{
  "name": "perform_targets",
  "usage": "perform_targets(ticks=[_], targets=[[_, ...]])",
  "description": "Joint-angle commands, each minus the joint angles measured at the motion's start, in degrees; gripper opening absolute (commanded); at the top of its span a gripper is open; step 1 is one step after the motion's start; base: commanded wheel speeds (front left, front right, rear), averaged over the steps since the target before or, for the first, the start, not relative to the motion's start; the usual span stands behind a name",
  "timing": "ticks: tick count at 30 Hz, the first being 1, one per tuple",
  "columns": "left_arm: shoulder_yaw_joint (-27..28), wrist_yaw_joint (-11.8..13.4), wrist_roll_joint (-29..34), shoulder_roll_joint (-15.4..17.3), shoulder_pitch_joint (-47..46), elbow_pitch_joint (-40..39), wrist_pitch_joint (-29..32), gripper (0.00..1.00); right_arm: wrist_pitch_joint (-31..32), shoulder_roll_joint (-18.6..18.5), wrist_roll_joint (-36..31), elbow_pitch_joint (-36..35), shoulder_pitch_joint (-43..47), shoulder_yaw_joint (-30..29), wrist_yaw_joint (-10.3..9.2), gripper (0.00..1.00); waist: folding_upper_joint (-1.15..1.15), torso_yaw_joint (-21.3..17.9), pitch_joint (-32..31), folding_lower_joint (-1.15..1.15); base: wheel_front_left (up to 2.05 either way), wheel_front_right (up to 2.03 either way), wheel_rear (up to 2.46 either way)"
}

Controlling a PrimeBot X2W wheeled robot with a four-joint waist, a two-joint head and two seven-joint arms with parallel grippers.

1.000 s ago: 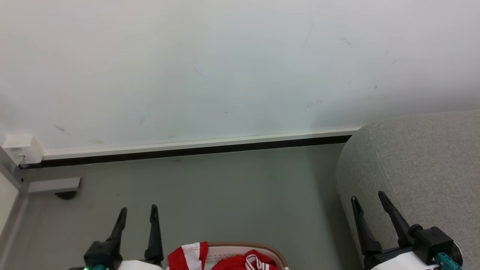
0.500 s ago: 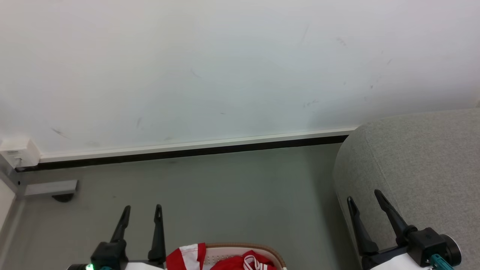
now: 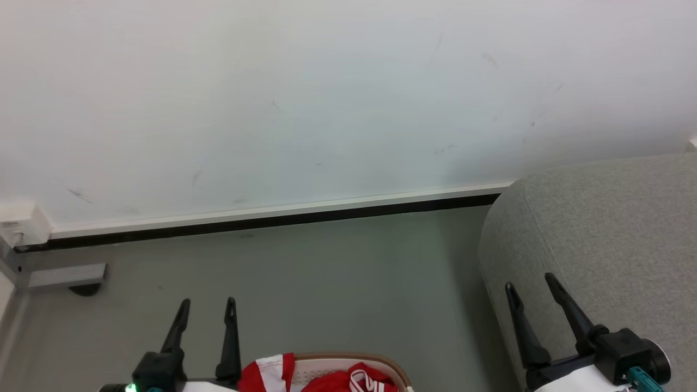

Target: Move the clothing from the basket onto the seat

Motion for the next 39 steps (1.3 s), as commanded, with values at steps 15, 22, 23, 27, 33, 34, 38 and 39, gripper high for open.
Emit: perform_targets(ticks=[15,22,23,27,33,34,38,39], targets=[[-1.7,-1.8,-3.2,0.3,-2.6,7.1,0.0,1.00,-0.1,-0.5,2.1,-0.6,-2.0,-1.3,-0.10,1.00,0.00,-7.0,5.6,0.00,0.00,0.00,0.00],[-2.1,-3.5,-1.5,0.9,-6.9,13.5,0.0,1.00,-0.1,-0.2,2.8,-2.1,-4.2,-1.6,-0.10,1.00,0.00,-11.3,11.8,0.00,0.00,0.00,0.00],[-2.1,-3.9,-1.3,1.0,-7.7,14.7,0.0,1.00,-0.1,-0.1,3.1,-2.4,-4.7,-1.8,-0.10,1.00,0.00,-11.9,12.7,0.00,0.00,0.00,0.00],[-2.5,-5.4,-0.6,2.2,-10.6,20.9,0.0,1.00,-0.1,0.6,3.8,-3.1,-6.0,-1.7,-0.10,1.00,0.00,-14.2,16.9,0.00,0.00,0.00,0.00],[-2.3,-8.5,-1.9,3.9,-16.9,33.3,0.0,1.00,-0.1,1.6,5.2,-4.6,-8.7,-1.4,-0.10,1.00,0.00,-18.0,22.8,0.00,0.00,0.00,0.00],[-2.3,-8.9,-1.8,4.3,-18.0,35.4,0.0,1.00,-0.1,1.8,5.4,-4.9,-9.2,-1.2,-0.10,1.00,0.00,-18.6,23.9,0.00,0.00,0.00,0.00],[-3.6,-9.9,-0.7,5.9,-23.1,42.8,0.5,1.00,-0.1,2.2,6.5,-6.7,-10.8,-1.3,-0.10,1.00,0.00,-20.8,28.3,0.00,0.00,0.00,0.00],[-4.0,-10.1,-0.5,6.4,-24.4,44.3,0.6,1.00,-0.1,2.3,6.8,-7.0,-11.2,-1.4,-0.10,1.00,0.00,-21.2,29.3,0.00,0.00,0.00,0.00]])
